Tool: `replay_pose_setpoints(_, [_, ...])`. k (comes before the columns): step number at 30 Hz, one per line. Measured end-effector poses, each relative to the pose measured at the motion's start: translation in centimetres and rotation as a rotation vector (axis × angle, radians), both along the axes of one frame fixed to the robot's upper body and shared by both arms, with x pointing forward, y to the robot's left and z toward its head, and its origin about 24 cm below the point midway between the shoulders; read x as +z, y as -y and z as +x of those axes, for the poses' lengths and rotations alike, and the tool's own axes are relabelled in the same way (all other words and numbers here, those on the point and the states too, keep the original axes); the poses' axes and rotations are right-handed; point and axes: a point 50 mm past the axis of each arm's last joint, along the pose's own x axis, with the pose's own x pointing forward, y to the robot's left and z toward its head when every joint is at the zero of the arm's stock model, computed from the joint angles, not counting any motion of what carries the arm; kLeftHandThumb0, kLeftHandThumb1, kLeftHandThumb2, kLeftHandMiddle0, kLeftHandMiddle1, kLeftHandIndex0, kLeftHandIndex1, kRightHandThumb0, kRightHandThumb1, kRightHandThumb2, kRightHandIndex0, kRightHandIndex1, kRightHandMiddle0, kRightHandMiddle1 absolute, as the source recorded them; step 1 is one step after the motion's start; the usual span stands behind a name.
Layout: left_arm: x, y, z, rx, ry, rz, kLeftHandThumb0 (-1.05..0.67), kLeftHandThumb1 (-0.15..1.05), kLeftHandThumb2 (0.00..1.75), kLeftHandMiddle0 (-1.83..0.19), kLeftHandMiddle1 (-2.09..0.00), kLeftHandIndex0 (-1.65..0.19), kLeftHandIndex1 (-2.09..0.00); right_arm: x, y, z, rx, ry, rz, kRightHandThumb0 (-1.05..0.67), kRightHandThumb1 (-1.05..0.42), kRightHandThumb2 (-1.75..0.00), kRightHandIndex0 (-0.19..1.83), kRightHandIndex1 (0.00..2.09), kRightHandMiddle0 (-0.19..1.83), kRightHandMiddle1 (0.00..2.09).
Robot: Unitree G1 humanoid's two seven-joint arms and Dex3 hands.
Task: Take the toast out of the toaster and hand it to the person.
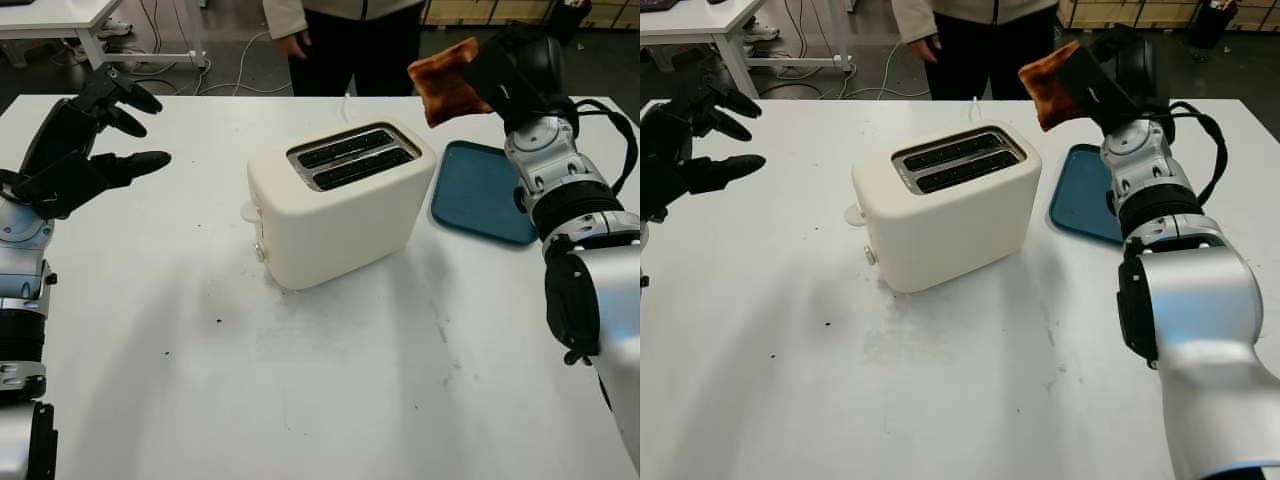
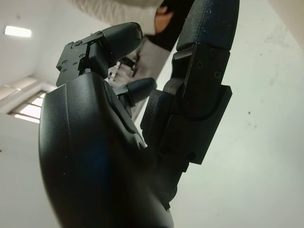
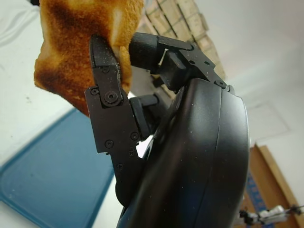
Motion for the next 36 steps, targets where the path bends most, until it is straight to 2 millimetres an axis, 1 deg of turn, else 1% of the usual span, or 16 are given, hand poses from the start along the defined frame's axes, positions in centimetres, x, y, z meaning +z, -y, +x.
replay_pose_setpoints(1, [-0.02, -0.01, 0.00, 0.000, 0.000, 0.000, -1.05, 0.92, 0.16, 0.00, -1.62, 0.00, -1.51, 0.00, -0.01, 0.00, 0.000, 0.000, -0.002, -0.38, -0.92, -0.16, 0.78, 1.74, 0.68, 1.41])
replay_pose_setpoints(2, [-0.04, -0.02, 0.01, 0.000, -0.001, 0.000, -1.05, 0.92, 0.16, 0.00, -1.62, 0.00, -1.51, 0.00, -0.02, 0.00, 0.000, 0.000, -0.005, -0.37, -0.92, -0.16, 0.80, 1.74, 0.64, 1.50])
replay_pose_setpoints(3, [-0.08, -0.04, 0.01, 0.001, -0.003, -0.001, -1.05, 0.92, 0.15, 0.00, -1.62, 0.00, -1.51, 0.01, -0.03, 0.00, 0.000, 0.001, -0.006, -0.34, -0.92, -0.16, 0.80, 1.75, 0.64, 1.39])
replay_pose_setpoints(5, [-0.14, -0.09, 0.03, 0.003, -0.005, -0.002, -1.05, 0.92, 0.15, 0.00, -1.62, 0.00, -1.51, 0.07, -0.07, 0.00, 0.005, 0.006, -0.006, -0.32, -0.92, -0.15, 0.84, 1.75, 0.62, 1.59])
replay_pose_setpoints(6, [-0.16, -0.10, 0.03, 0.003, -0.006, -0.002, -1.05, 0.92, 0.15, 0.00, -1.62, 0.00, -1.51, 0.12, -0.11, 0.00, 0.010, 0.011, -0.006, -0.33, -0.92, -0.15, 0.84, 1.75, 0.65, 1.61])
replay_pose_setpoints(8, [-0.19, -0.11, 0.03, 0.004, -0.007, -0.003, -1.05, 0.92, 0.15, 0.00, -1.62, 0.00, -1.51, 0.15, -0.13, 0.01, 0.013, 0.014, -0.006, -0.35, -0.92, -0.17, 0.83, 1.75, 0.71, 1.56])
replay_pose_setpoints(10, [-0.18, -0.10, 0.03, 0.003, -0.005, -0.002, -1.05, 0.92, 0.15, 0.00, -1.63, 0.00, -1.51, 0.15, -0.14, 0.01, 0.013, 0.014, -0.006, -0.37, -0.92, -0.16, 0.82, 1.63, 0.79, 1.29])
replay_pose_setpoints(12, [-0.17, -0.10, 0.02, 0.002, -0.004, -0.001, -1.05, 0.92, 0.15, 0.00, -1.63, 0.00, -1.51, 0.15, -0.14, 0.01, 0.012, 0.015, -0.006, -0.36, -0.92, -0.14, 0.84, 1.56, 0.82, 1.20])
replay_pose_setpoints(14, [-0.18, -0.10, 0.02, 0.002, -0.004, -0.001, -1.05, 0.92, 0.15, 0.00, -1.63, 0.00, -1.52, 0.14, -0.16, 0.01, 0.013, 0.014, -0.006, -0.37, -0.92, -0.16, 0.85, 1.71, 0.77, 1.45])
replay_pose_setpoints(19, [-0.24, -0.11, -0.01, 0.003, -0.006, -0.001, -1.05, 0.92, 0.15, 0.00, -1.63, 0.00, -1.52, 0.21, -0.27, 0.01, 0.019, 0.022, -0.014, -0.32, -0.92, -0.16, 0.91, 1.74, 0.72, 1.72])
replay_pose_setpoints(21, [-0.24, -0.12, 0.00, 0.005, -0.005, -0.001, -1.05, 0.92, 0.15, 0.00, -1.64, 0.00, -1.53, 0.29, -0.37, 0.02, 0.027, 0.031, -0.019, -0.33, -0.92, -0.18, 0.90, 1.75, 0.73, 1.70])
replay_pose_setpoints(23, [-0.23, -0.12, -0.01, 0.005, -0.004, -0.001, -1.05, 0.92, 0.16, 0.00, -1.63, 0.00, -1.52, 0.29, -0.38, 0.02, 0.027, 0.030, -0.020, -0.33, -0.92, -0.17, 0.87, 1.70, 0.76, 1.50])
replay_pose_setpoints(26, [-0.23, -0.13, 0.00, 0.007, -0.004, -0.002, -1.05, 0.92, 0.16, 0.00, -1.63, 0.00, -1.52, 0.28, -0.43, 0.02, 0.028, 0.030, -0.028, -0.32, -0.92, -0.15, 0.88, 1.70, 0.67, 1.34])
replay_pose_setpoints(27, [-0.23, -0.14, 0.00, 0.007, -0.003, -0.002, -1.05, 0.92, 0.16, 0.00, -1.63, 0.00, -1.52, 0.29, -0.44, 0.02, 0.027, 0.032, -0.029, -0.30, -0.92, -0.15, 0.92, 1.73, 0.67, 1.54])
replay_pose_setpoints(29, [-0.23, -0.14, 0.00, 0.007, -0.003, -0.002, -1.05, 0.92, 0.16, 0.00, -1.63, 0.00, -1.52, 0.31, -0.49, 0.03, 0.030, 0.035, -0.031, -0.33, -0.92, -0.16, 0.92, 1.74, 0.72, 1.66])
replay_pose_setpoints(36, [-0.23, -0.14, -0.01, 0.007, -0.003, -0.004, -1.05, 0.92, 0.14, 0.00, -1.63, 0.00, -1.53, 0.30, -0.58, 0.03, 0.029, 0.037, -0.035, -0.34, -0.92, -0.18, 0.94, 1.75, 0.76, 1.72])
